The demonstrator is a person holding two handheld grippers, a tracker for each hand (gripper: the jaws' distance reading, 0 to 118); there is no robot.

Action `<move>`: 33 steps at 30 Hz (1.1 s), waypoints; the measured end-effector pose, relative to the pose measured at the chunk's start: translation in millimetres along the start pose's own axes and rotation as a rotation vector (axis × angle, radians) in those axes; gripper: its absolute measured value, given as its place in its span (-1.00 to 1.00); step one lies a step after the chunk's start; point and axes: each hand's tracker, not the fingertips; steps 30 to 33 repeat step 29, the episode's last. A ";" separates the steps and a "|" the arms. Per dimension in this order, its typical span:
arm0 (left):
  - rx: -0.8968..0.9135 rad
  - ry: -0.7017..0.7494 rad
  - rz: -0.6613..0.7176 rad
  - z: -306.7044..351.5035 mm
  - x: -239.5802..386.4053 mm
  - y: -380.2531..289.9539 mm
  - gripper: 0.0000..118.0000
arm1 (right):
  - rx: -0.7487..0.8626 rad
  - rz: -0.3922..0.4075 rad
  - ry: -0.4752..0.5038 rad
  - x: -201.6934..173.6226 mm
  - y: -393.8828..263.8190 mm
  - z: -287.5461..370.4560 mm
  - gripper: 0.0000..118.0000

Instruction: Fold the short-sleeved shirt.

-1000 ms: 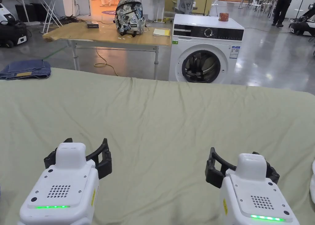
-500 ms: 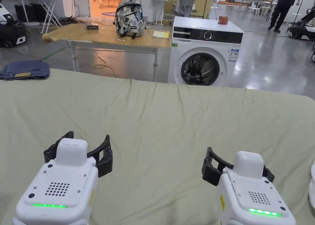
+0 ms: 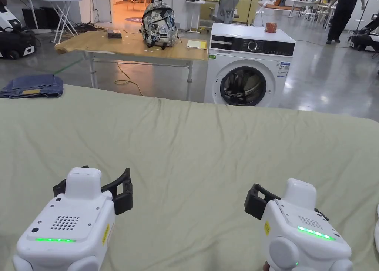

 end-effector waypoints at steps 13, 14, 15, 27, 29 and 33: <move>-0.051 -0.021 0.011 -2.8 -0.7 -10.2 0.31 | -0.016 -0.093 0.104 8.0 14.6 3.5 0.63; -0.052 -0.021 0.009 -3.0 -0.6 -10.8 0.31 | -0.010 -0.096 0.108 8.3 15.2 4.2 0.63; -0.054 -0.022 0.007 -3.3 -0.7 -11.1 0.31 | -0.002 -0.098 0.108 7.7 16.5 7.9 0.63; -0.064 -0.021 0.007 -5.0 -4.3 -10.5 0.31 | 0.032 -0.007 0.104 4.4 15.9 10.4 0.63; -0.063 -0.017 0.007 -5.9 -5.0 -11.0 0.31 | 0.005 -0.004 0.114 4.4 15.9 6.6 0.63; -0.063 -0.017 0.007 -5.9 -5.0 -11.0 0.31 | 0.005 -0.004 0.114 4.4 15.9 6.6 0.63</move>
